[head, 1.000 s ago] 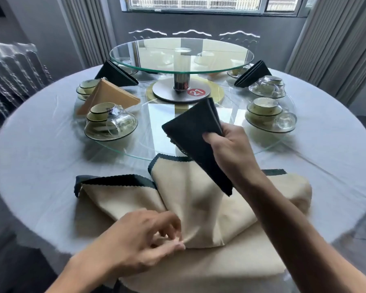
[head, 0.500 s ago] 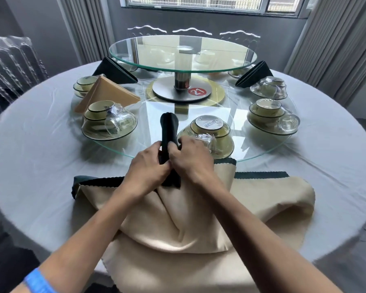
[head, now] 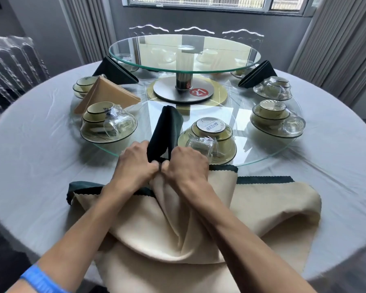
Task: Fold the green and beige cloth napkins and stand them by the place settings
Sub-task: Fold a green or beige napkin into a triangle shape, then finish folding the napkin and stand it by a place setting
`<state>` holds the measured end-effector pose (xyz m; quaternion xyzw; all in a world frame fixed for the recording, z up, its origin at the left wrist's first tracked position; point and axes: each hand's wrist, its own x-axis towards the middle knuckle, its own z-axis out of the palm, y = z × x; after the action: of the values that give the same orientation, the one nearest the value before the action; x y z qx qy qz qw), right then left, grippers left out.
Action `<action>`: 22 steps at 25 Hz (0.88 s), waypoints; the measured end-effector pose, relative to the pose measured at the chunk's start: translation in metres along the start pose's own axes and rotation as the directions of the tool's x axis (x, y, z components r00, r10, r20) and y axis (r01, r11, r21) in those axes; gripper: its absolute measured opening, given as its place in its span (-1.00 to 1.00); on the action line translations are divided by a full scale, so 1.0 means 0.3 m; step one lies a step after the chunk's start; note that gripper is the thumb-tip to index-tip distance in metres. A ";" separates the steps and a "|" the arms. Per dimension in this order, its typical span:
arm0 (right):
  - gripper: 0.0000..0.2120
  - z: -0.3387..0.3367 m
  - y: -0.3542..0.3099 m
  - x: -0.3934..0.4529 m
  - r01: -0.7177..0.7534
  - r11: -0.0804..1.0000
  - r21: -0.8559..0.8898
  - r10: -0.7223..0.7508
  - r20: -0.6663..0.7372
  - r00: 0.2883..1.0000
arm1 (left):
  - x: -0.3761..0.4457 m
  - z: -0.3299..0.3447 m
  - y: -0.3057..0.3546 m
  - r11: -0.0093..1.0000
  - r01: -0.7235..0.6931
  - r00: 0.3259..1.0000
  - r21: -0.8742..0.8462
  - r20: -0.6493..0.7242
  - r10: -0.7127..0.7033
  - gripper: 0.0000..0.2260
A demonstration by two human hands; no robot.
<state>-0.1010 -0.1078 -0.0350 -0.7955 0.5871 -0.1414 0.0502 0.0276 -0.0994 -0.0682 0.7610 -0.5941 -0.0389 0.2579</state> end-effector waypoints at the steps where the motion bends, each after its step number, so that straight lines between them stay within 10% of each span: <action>1: -0.81 0.007 0.000 -0.018 0.023 0.999 -0.028 -0.023 0.006 1.000 | -0.009 0.001 -0.017 0.999 -0.003 1.000 0.044 0.028 0.001 -0.78; 12: -0.75 -0.008 0.051 -0.057 0.090 0.996 -0.008 -0.090 -0.130 0.987 | 0.001 -0.006 -0.062 0.998 -0.043 0.997 0.041 -0.067 0.046 -0.76; 16: -0.64 -0.106 0.353 -0.049 -0.096 0.975 0.200 0.170 -0.395 0.903 | -0.117 -0.017 -0.057 0.983 -0.180 0.959 0.042 -0.215 0.185 -0.66; 22: -0.57 -0.023 0.749 0.034 -0.231 0.963 -0.139 0.247 0.104 0.964 | -0.231 -0.004 0.055 0.898 -0.431 0.902 -0.088 -0.041 0.429 -0.68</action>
<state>-0.3070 -0.1856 -0.0820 -0.7274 0.6825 -0.0490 0.0520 -0.0068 -0.0376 -0.0770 0.5982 -0.7422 -0.0015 0.3021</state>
